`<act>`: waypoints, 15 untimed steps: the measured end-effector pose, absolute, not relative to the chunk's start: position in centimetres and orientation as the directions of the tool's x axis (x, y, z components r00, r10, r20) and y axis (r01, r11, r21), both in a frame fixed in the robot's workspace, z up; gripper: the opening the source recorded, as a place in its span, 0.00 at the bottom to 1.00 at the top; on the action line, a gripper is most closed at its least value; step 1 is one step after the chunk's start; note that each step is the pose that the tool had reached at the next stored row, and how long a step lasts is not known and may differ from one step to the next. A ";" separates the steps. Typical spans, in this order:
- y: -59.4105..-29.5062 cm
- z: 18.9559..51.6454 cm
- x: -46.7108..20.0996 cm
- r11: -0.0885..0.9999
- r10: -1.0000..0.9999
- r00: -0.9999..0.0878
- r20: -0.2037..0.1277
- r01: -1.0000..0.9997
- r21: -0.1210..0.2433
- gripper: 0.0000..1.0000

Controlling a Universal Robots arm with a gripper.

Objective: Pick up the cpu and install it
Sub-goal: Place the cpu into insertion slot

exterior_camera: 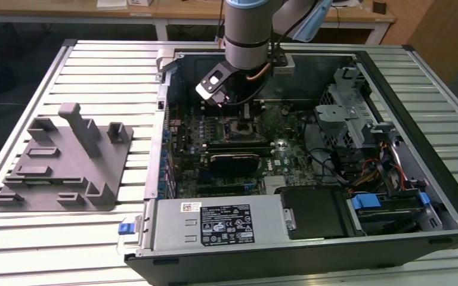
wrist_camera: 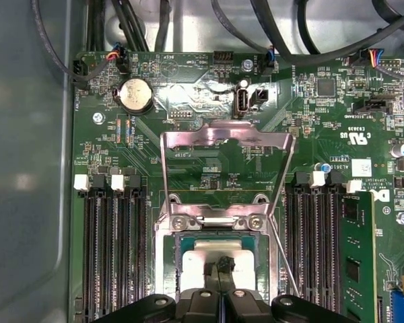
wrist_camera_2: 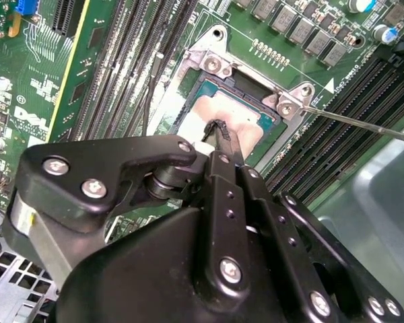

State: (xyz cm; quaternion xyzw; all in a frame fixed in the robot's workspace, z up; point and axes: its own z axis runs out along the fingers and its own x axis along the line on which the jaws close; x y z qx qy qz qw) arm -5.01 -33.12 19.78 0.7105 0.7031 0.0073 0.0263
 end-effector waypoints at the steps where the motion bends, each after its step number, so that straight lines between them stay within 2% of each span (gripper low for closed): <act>1: -33.1 19.7 -5.0 -0.010 1.000 0.011 -0.027 0.999 0.047 0.11; 15: -33.1 20.4 -5.0 -0.010 1.000 0.011 -0.026 0.999 0.048 0.11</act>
